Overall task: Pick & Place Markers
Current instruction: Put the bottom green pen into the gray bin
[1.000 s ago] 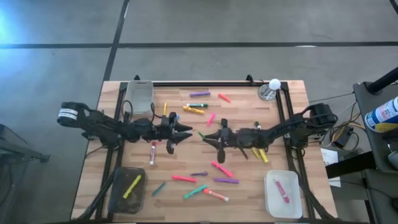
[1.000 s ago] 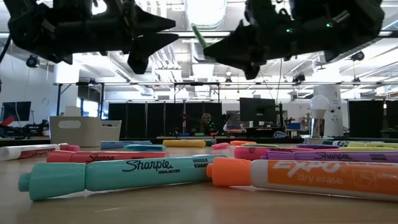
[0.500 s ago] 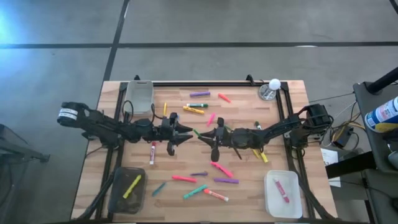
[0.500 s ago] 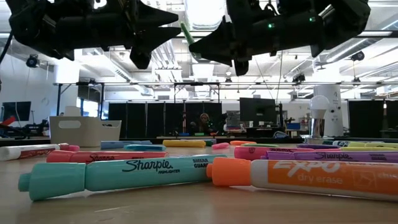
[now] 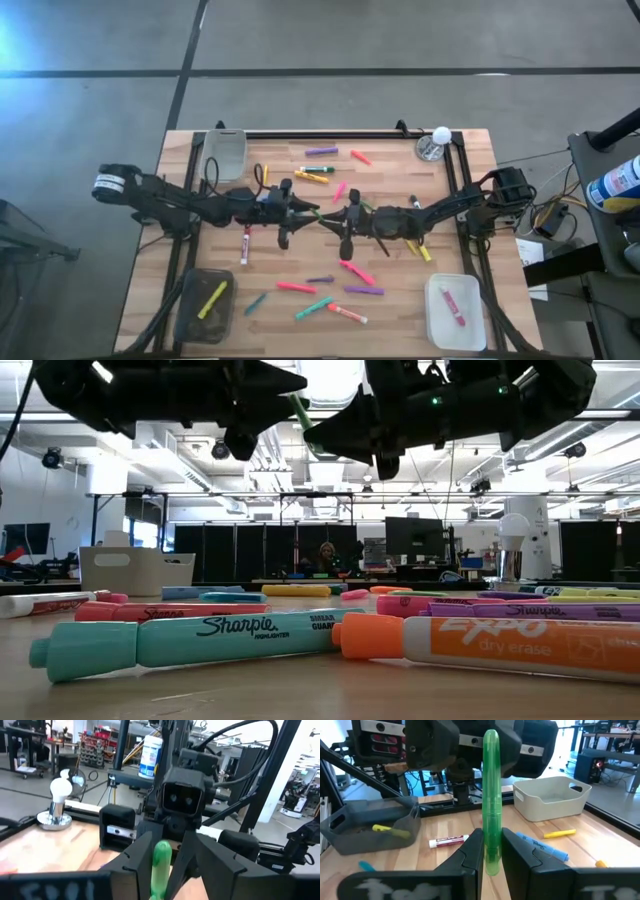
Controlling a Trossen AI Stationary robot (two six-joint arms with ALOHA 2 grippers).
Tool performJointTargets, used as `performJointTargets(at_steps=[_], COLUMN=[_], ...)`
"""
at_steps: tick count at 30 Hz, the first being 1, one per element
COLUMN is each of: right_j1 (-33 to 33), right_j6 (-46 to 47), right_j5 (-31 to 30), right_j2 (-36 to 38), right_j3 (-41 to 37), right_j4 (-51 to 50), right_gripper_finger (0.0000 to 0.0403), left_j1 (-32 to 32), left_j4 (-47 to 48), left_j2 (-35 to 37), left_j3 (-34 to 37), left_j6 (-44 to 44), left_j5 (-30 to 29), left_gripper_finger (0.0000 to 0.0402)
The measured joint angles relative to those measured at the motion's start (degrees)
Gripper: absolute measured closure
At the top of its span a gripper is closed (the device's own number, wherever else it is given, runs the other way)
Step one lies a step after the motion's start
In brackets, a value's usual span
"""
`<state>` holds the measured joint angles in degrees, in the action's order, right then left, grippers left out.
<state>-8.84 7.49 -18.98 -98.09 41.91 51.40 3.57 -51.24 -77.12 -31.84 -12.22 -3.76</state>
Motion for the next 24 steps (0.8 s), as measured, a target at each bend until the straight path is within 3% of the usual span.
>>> performJointTargets(at_steps=[3,10,24], right_j1=[-0.04,-0.07,0.04], right_j6=[-0.05,-0.09,0.72], right_j5=[0.12,0.35,-0.85], right_j2=[0.01,0.03,0.10], right_j3=[0.00,0.00,0.02], right_j4=[0.02,0.43,-1.14], right_gripper_finger=[0.0353,0.0352,0.0261], left_j1=[0.01,-0.01,-0.48], left_j4=[-0.24,-0.31,2.23], left_j2=[0.00,0.00,3.39], left_j3=[-0.45,-0.61,-1.56], left_j6=[0.12,0.61,3.73], left_j5=[-0.01,-0.33,-2.38], left_gripper_finger=[0.0283,0.0375,0.0374])
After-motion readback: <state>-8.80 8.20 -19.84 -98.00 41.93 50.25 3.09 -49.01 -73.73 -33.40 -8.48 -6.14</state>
